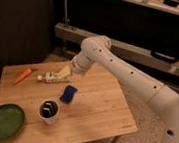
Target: Place the white sponge in the ceramic bowl
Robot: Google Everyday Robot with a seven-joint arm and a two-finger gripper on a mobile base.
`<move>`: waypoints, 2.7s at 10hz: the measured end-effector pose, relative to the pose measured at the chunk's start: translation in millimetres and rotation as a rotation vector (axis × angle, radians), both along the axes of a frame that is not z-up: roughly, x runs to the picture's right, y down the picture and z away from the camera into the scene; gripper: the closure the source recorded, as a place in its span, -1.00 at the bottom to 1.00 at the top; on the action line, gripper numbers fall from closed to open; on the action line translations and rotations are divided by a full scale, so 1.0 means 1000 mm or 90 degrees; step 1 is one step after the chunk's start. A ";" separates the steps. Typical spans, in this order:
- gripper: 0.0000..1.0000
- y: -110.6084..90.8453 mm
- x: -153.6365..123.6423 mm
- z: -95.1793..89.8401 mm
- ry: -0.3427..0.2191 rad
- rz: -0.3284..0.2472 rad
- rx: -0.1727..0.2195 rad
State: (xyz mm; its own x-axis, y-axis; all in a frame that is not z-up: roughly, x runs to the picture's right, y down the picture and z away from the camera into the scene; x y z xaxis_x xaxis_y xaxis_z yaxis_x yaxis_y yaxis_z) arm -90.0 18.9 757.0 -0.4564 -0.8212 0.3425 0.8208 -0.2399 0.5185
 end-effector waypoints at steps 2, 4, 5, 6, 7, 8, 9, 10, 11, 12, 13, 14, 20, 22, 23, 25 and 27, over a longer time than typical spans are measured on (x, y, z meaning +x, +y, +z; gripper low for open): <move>-0.60 0.002 0.001 0.007 0.041 0.002 0.009; -0.60 0.004 0.002 0.021 0.071 0.013 0.015; -0.60 0.007 0.001 0.028 0.081 0.018 0.012; -0.60 0.013 0.000 0.039 0.089 0.027 0.006; -0.60 0.020 0.000 0.055 0.096 0.042 -0.004; -0.60 0.025 0.000 0.066 0.102 0.049 -0.012; -0.60 0.031 -0.001 0.078 0.109 0.056 -0.022; -0.60 0.039 -0.003 0.093 0.120 0.068 -0.036; -0.60 0.042 -0.003 0.101 0.126 0.073 -0.044; -0.60 0.045 -0.003 0.110 0.134 0.077 -0.053; -0.60 0.048 -0.006 0.115 0.136 0.076 -0.060; -0.60 0.056 -0.010 0.125 0.139 0.073 -0.071; -0.60 0.086 -0.030 0.137 0.159 0.041 -0.106; -0.60 0.096 -0.028 0.133 0.177 0.030 -0.117; -0.60 0.102 -0.025 0.129 0.190 0.032 -0.122; -0.60 0.112 -0.023 0.125 0.204 0.039 -0.128; -0.60 0.119 -0.025 0.124 0.210 0.058 -0.125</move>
